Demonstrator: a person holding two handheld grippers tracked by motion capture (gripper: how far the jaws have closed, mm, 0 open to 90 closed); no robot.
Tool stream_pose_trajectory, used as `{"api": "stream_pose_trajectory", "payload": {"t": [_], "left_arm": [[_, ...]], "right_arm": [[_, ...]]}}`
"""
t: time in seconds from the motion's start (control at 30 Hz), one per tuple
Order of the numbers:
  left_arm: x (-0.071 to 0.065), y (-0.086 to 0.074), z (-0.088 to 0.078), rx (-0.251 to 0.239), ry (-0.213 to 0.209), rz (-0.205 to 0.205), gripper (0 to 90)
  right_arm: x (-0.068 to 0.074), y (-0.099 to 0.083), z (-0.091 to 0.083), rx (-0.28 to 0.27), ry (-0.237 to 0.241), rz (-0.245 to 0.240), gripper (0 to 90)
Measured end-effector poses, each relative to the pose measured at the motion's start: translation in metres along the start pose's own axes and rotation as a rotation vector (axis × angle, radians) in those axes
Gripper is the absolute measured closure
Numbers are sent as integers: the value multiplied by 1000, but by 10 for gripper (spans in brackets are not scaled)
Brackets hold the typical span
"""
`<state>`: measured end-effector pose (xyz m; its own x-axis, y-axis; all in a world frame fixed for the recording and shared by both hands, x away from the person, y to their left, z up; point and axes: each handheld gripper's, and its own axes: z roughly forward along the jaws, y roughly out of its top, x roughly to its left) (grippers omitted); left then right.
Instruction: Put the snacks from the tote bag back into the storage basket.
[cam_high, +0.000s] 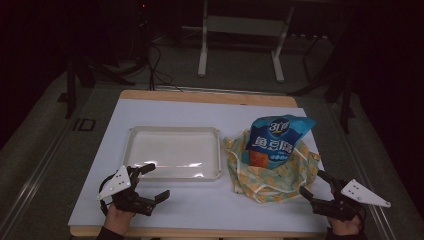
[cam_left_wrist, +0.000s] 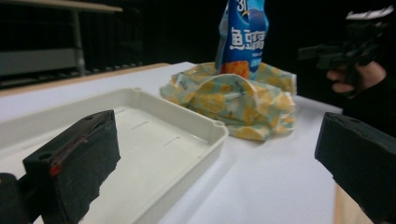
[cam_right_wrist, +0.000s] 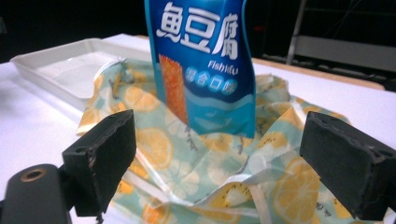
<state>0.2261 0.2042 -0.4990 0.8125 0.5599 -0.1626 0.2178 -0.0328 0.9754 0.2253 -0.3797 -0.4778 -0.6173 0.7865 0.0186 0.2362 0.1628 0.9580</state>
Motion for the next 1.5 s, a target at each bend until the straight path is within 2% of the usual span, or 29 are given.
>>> {"api": "stream_pose_trajectory", "payload": {"t": [0.03, 0.13, 0.17, 0.2, 0.23, 0.27, 0.3, 0.33, 0.37, 0.4, 0.43, 0.5, 0.67, 0.73, 0.8, 1.0, 1.33, 1.37, 1.4, 1.43, 1.5], "left_arm": [[1, 0, -1, 10, -7, -21, 4], [1, -1, -2, 41, 24, -25, 3], [1, -2, -5, 43, 31, -26, 3], [1, -2, -7, 33, 58, -24, 3], [1, -2, -7, 33, 58, -24, 3], [2, -2, -9, 31, 100, -34, 3], [2, -2, -9, 31, 100, -34, 3], [3, -2, -10, 25, 118, -41, 3], [4, -2, -11, 16, 104, -62, 3], [6, -2, -11, 26, 123, -64, 3], [6, -2, -11, 26, 123, -64, 3], [6, -3, -9, 61, 140, -56, 3], [4, 2, -1, 90, 126, -54, 3], [4, 2, -1, 90, 126, -54, 3], [4, 6, 6, 103, 100, -63, 3], [4, 11, 16, 103, 79, -74, 4], [5, 20, 32, 113, 38, -59, 4], [6, 23, 38, 115, 22, -55, 4], [5, 24, 40, 120, 28, -47, 4], [6, 27, 45, 121, 4, -52, 3], [5, 28, 47, 123, 6, -46, 4]], "right_arm": [[0, 0, 0, 7, 5, -3, 105], [0, 0, -1, 20, 14, -11, 105], [1, 0, -1, 22, -1, -12, 105], [1, 0, -1, 30, -8, -10, 106], [1, 0, -1, 30, -8, -10, 106], [1, 0, -3, 38, 14, -11, 106], [1, 0, -3, 38, 14, -11, 106], [2, 0, -3, 36, -2, -25, 105], [2, 0, -3, 41, 5, -29, 105], [2, 0, -3, 43, 9, -31, 105], [2, 1, -3, 41, 5, -32, 105], [2, 2, -4, 33, 12, -35, 105], [-1, 6, -5, 30, 39, -29, 105], [-2, 7, -5, 30, 35, -32, 105], [-3, 9, -4, 42, 41, -39, 105], [-5, 16, -1, 38, 48, -44, 109], [-6, 23, 4, 30, 51, -57, 121], [-6, 23, 4, 30, 51, -57, 121], [-7, 27, 5, 24, 55, -60, 121], [-9, 30, 6, 18, 61, -64, 122], [-10, 33, 7, 18, 68, -68, 122]]}}
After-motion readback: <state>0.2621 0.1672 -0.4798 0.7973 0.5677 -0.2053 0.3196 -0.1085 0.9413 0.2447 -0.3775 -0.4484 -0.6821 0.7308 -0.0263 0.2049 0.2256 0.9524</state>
